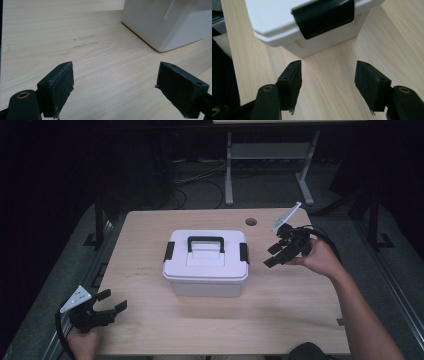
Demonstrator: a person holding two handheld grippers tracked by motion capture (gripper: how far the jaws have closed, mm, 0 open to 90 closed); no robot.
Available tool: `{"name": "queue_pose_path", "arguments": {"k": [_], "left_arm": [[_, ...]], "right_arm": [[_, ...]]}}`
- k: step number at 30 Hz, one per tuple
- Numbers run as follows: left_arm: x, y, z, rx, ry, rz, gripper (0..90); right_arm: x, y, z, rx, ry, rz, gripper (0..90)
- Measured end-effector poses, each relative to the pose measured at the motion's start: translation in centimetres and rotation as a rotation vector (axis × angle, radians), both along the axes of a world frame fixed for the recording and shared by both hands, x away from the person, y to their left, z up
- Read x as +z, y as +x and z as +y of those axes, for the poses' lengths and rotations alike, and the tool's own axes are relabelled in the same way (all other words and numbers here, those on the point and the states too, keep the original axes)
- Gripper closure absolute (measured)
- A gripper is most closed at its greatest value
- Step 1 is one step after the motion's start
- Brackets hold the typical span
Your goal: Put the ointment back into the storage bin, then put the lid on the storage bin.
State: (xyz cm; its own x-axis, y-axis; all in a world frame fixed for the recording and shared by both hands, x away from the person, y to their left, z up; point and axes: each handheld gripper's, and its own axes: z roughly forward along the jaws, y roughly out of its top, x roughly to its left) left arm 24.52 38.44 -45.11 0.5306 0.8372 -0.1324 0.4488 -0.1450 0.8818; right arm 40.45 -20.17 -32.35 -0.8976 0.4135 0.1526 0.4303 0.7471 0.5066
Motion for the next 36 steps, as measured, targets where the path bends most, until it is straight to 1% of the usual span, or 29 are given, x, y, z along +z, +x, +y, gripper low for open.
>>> {"name": "queue_pose_path", "arguments": {"k": [1,2,6,18,22,24,31,36], "left_arm": [[0.0,0.0,0.0,0.0,0.0,0.0,13.4],[0.0,0.0,0.0,0.002,0.0,0.0,13.4],[0.0,0.0,0.0,0.001,0.002,-0.001,13.4],[0.0,0.0,0.0,0.003,0.002,0.001,13.4],[0.0,0.0,0.0,0.005,0.003,0.0,13.4],[0.0,-0.1,0.0,0.006,0.004,0.001,13.4],[0.0,-0.1,-0.1,0.003,0.005,0.002,13.4],[0.0,-0.1,-0.1,0.003,0.009,0.0,13.4]], "right_arm": [[0.0,0.0,0.0,0.0,0.0,0.0,38.0],[-0.4,0.0,-0.2,-0.002,0.005,0.007,38.0],[-1.0,-0.2,-0.5,-0.009,0.003,0.017,37.9],[-2.2,-0.8,-1.7,-0.029,0.015,0.026,37.8],[-2.8,-0.9,-2.0,-0.036,0.017,0.033,37.4],[-3.2,-1.1,-2.2,-0.041,0.009,0.038,37.1],[-4.5,-1.6,-2.9,-0.05,0.004,0.057,37.0],[-5.2,-2.2,-3.4,-0.059,0.011,0.069,37.0]]}}
